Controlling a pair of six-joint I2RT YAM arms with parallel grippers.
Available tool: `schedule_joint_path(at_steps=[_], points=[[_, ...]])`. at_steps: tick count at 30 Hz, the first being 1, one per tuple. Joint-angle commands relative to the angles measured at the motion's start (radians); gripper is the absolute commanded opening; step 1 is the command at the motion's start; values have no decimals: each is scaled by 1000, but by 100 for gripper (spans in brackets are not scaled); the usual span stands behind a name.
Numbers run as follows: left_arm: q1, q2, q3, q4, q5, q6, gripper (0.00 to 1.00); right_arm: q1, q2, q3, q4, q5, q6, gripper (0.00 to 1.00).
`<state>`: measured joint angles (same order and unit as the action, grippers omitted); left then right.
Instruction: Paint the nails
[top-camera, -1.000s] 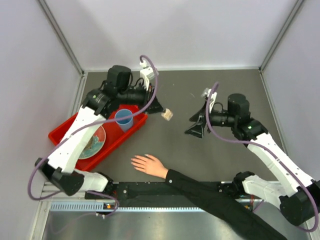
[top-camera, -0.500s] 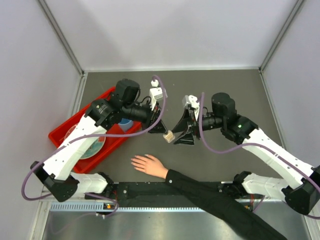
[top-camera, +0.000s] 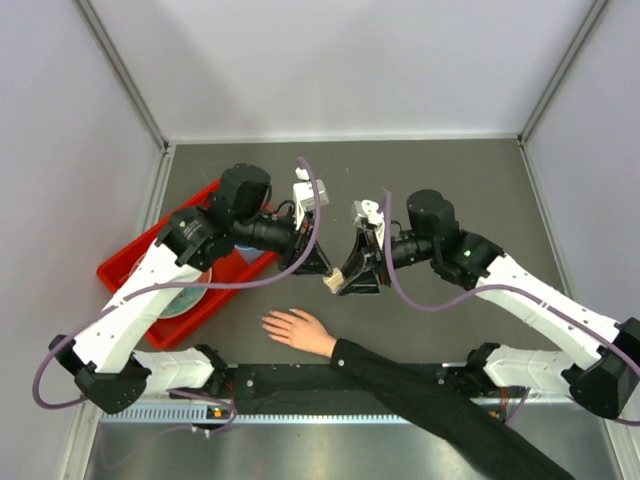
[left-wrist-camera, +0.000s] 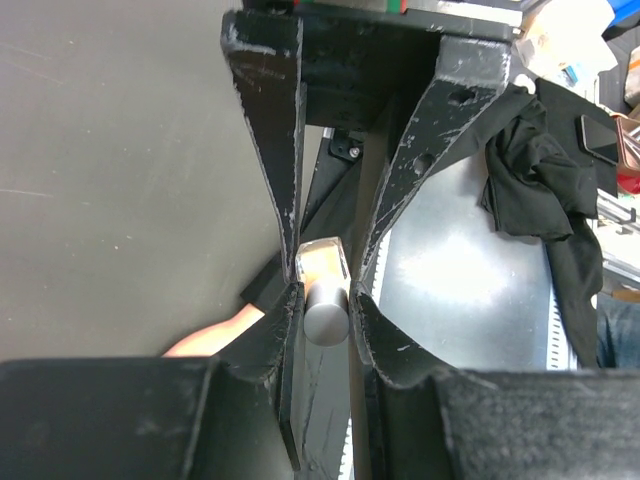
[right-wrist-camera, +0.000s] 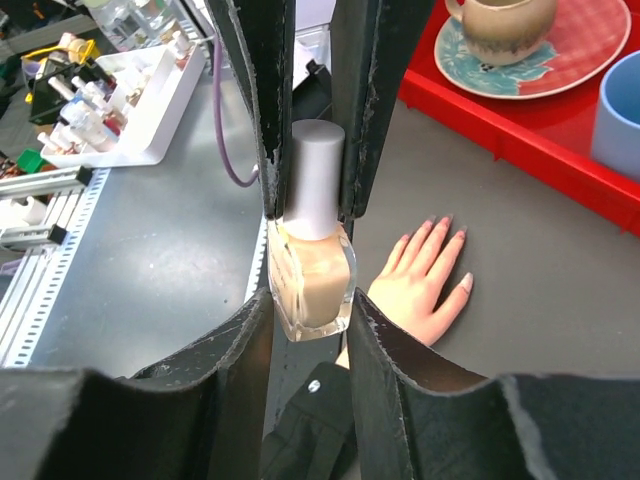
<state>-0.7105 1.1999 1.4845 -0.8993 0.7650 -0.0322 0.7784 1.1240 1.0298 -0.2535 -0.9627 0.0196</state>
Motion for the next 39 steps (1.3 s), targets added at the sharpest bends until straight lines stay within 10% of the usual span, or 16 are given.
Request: schedule_joint_path(at_steps=[1, 15, 27, 33, 39], points=[[-14, -23, 3, 34, 0, -3, 0, 36, 13, 62, 28, -27, -3, 33], [-37, -13, 10, 2, -38, 25, 0, 59, 60, 96, 16, -76, 0, 39], [-46, -11, 8, 7, -43, 46, 0, 59, 69, 93, 51, -87, 22, 20], [-47, -14, 5, 5, -46, 49, 0, 59, 72, 93, 71, -87, 39, 35], [-47, -14, 11, 0, -49, 51, 0, 61, 83, 101, 74, -93, 43, 8]])
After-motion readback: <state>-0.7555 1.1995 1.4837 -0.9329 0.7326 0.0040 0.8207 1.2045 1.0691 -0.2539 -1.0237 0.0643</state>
